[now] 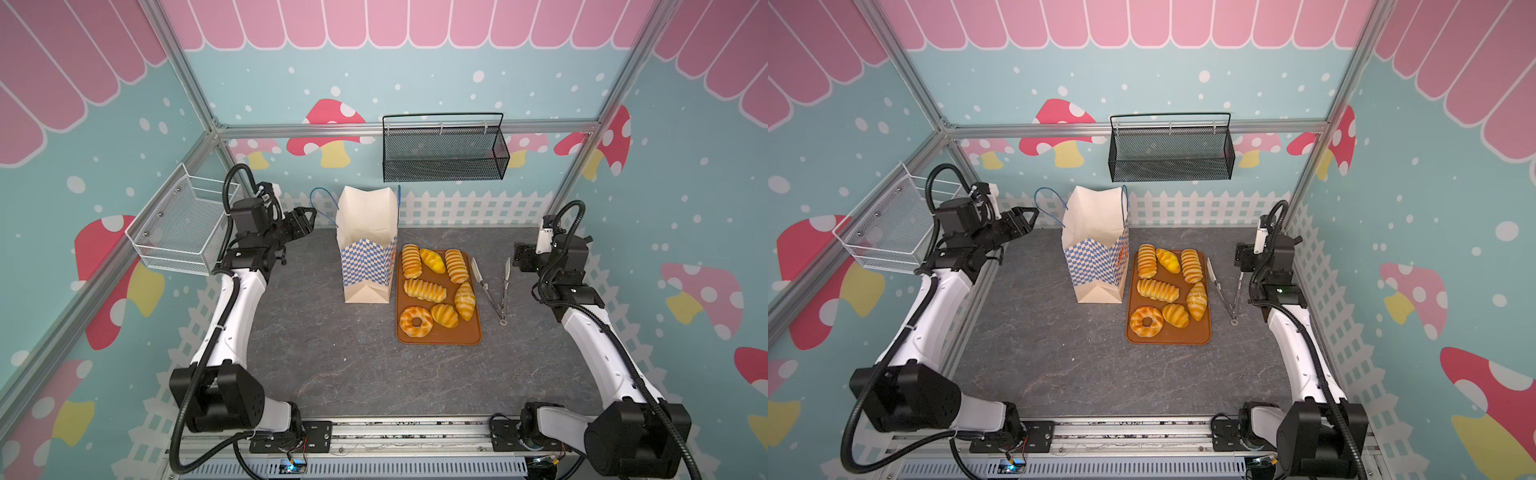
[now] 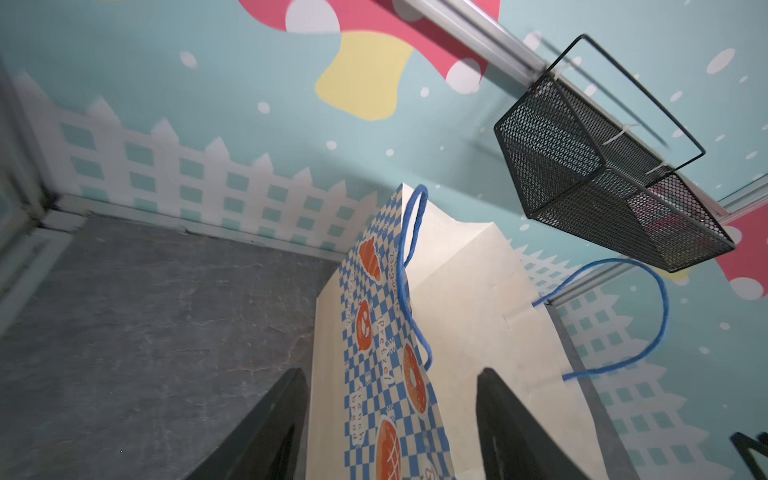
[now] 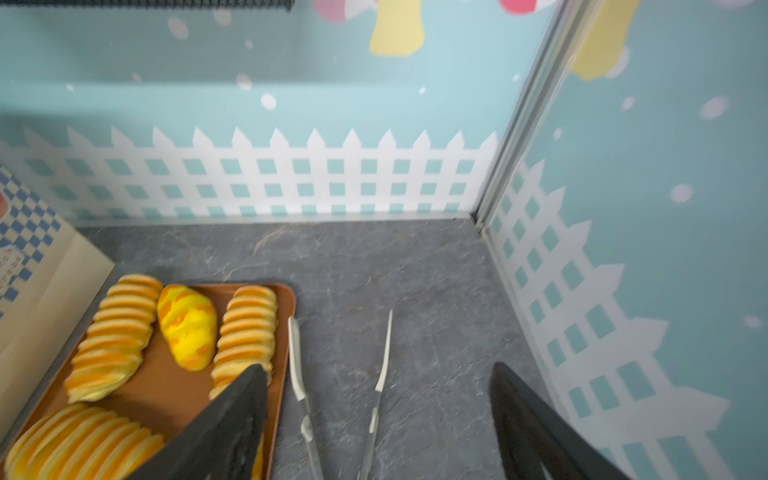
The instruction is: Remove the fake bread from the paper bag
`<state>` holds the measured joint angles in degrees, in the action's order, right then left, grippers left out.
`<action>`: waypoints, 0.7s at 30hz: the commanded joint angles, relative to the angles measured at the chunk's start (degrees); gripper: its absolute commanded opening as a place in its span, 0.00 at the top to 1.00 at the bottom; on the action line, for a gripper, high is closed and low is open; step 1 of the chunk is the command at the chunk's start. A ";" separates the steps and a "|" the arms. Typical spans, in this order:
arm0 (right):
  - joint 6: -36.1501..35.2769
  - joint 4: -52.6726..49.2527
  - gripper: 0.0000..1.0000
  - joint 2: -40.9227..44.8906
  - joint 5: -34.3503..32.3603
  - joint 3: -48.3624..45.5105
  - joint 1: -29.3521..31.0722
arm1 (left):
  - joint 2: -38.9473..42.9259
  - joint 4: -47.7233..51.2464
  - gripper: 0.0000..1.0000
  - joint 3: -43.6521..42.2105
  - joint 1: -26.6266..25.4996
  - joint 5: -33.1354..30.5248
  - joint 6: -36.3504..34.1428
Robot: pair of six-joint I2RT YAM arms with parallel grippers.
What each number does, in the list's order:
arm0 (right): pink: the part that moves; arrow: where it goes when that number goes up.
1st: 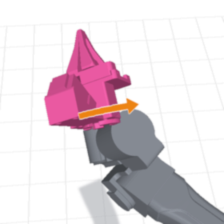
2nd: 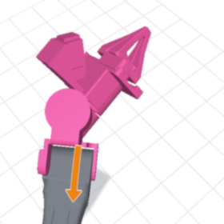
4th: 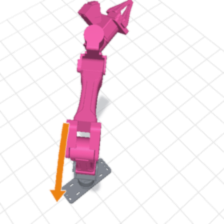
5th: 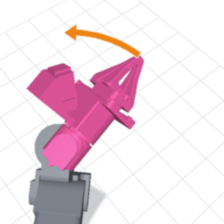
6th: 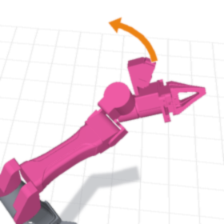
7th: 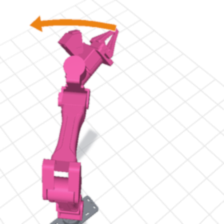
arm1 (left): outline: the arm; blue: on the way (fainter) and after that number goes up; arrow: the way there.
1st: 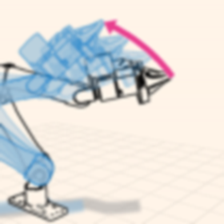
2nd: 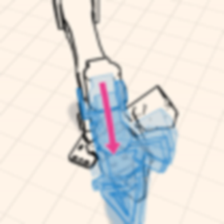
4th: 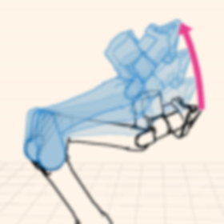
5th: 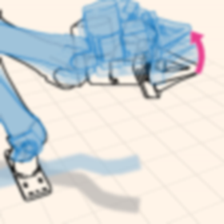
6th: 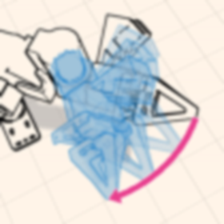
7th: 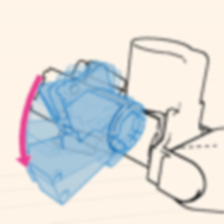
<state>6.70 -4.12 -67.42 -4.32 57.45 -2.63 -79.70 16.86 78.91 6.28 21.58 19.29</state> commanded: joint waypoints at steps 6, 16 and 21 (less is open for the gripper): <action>2.49 12.12 0.01 4.94 -13.48 -12.86 -1.49 | 14.38 -11.66 0.00 -22.98 0.36 -15.59 -6.81; 0.95 38.99 0.01 8.16 -13.61 -35.29 -3.16 | 17.03 -30.25 0.00 -45.45 -0.17 -36.94 -2.69; 5.33 49.59 0.01 6.25 -12.99 -42.38 -3.69 | 9.96 -41.79 0.00 -49.85 -4.85 -39.51 -7.86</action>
<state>9.72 33.74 -60.36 -16.78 17.41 -5.98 -66.65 -14.22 29.89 3.64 -13.43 14.63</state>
